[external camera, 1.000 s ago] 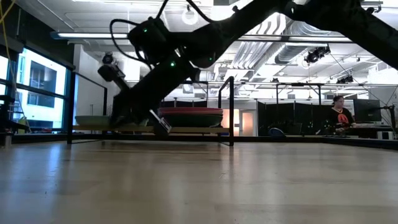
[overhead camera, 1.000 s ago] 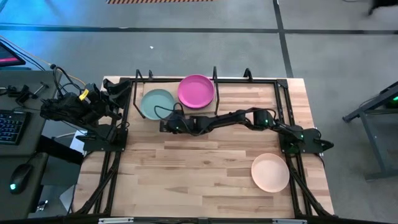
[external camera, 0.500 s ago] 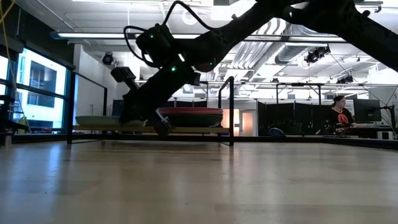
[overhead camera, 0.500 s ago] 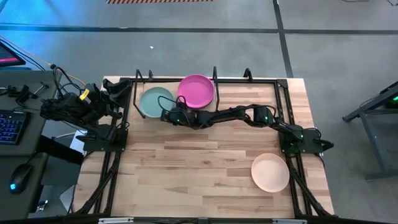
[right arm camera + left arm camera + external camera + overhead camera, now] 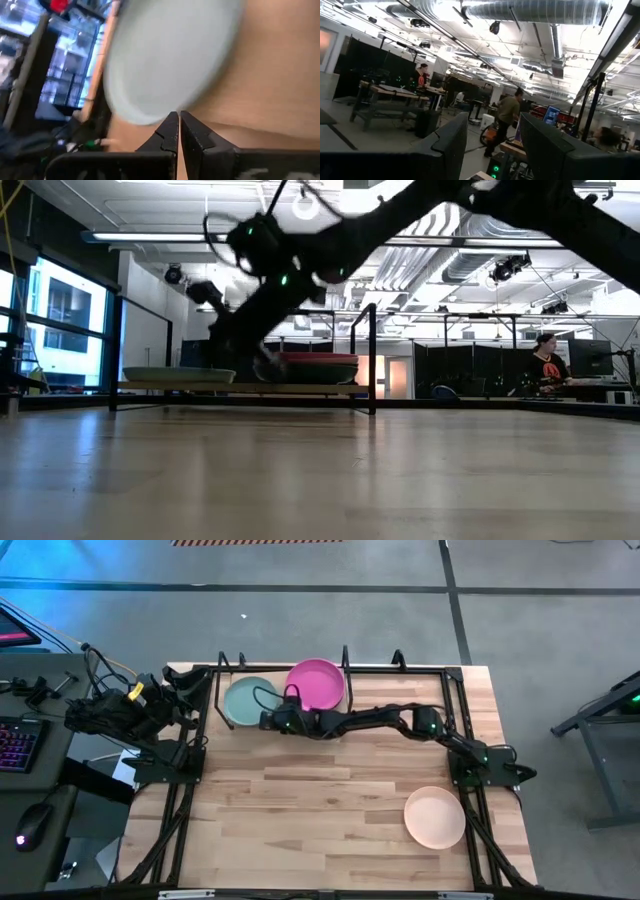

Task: Place and stack plates onto a shelf
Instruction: Put the green plate on the shelf, then stack the light orange plate on top of the green plate on the shelf

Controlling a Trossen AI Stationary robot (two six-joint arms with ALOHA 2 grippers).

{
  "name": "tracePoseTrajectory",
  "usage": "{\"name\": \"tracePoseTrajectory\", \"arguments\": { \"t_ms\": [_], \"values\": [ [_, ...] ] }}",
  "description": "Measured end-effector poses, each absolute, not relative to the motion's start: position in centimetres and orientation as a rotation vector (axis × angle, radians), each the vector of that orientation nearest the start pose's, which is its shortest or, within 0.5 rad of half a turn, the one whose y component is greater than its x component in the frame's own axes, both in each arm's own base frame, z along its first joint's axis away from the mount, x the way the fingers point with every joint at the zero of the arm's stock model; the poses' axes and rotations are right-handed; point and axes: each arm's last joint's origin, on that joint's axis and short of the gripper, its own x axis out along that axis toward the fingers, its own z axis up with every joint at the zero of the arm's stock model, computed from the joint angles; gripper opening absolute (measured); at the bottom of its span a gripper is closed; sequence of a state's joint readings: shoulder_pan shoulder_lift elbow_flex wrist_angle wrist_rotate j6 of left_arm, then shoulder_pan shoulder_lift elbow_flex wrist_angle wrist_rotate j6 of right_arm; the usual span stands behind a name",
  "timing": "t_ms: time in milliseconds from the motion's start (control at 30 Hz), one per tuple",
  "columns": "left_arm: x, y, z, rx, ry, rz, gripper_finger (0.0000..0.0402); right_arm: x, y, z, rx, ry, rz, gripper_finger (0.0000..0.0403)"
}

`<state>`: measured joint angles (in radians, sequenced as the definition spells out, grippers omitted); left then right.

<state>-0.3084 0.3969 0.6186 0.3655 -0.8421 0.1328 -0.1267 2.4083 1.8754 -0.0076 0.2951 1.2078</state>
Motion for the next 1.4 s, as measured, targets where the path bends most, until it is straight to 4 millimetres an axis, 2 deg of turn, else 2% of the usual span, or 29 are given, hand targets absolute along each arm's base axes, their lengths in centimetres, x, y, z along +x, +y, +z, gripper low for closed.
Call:
{"name": "tracePoseTrajectory", "arguments": {
  "t_ms": [167, 267, 367, 467, 533, 600, 733, 867, 967, 1067, 1200, 1400],
  "values": [
    [7.8, -0.2, 36.6, -0.194, -0.46, 0.552, 0.0168, 52.3, -7.4, 20.0, 0.92, 0.354, -0.537, 0.0],
    [7.8, -0.2, 36.6, -0.194, -0.457, 0.555, 0.0168, 51.1, -6.1, 23.3, 0.78, 0.435, -0.429, 0.0],
    [7.8, -0.2, 36.5, -0.189, -0.45, 0.555, 0.0168, 48.9, -4.4, 26.5, 0.606, 0.557, -0.372, 0.0],
    [8.0, -0.3, 36.1, -0.159, -0.407, 0.541, 0.0168, 46.2, -2.8, 28.9, 0.441, 0.701, -0.349, 0.0],
    [8.3, -0.5, 35.7, -0.132, -0.366, 0.484, 0.0168, 44.4, -1.9, 29.9, 0.39, 0.78, -0.333, 0.0],
    [8.6, -0.8, 35.1, -0.108, -0.32, 0.39, 0.0168, 42.4, -1.1, 29.9, 0.386, 0.86, -0.319, 0.0],
    [9.3, -1.4, 33.9, -0.159, -0.22, 0.216, 0.0168, 37.8, 0.5, 29.2, 0.498, 0.866, -0.325, 0.0],
    [10.1, -1.8, 33.0, -0.238, -0.131, 0.161, 0.0168, 32.9, 1.9, 28.3, 0.605, 0.733, -0.335, 0.0],
    [10.8, -2.0, 32.9, -0.251, -0.124, 0.165, 0.0168, 30.1, 2.5, 27.7, 0.649, 0.595, -0.327, 0.0],
    [11.8, -2.1, 33.2, -0.273, -0.152, 0.194, 0.0168, 27.6, 3.0, 27.2, 0.649, 0.495, -0.275, 0.0],
    [14.1, -2.3, 33.2, -0.334, -0.185, 0.238, 0.0168, 24.7, 3.6, 26.3, 0.614, 0.473, -0.198, 0.0],
    [18.2, -2.8, 31.5, -0.369, -0.143, 0.309, 0.0168, 21.8, 3.3, 25.9, 0.547, 0.46, -0.108, 0.0]
  ]
}}
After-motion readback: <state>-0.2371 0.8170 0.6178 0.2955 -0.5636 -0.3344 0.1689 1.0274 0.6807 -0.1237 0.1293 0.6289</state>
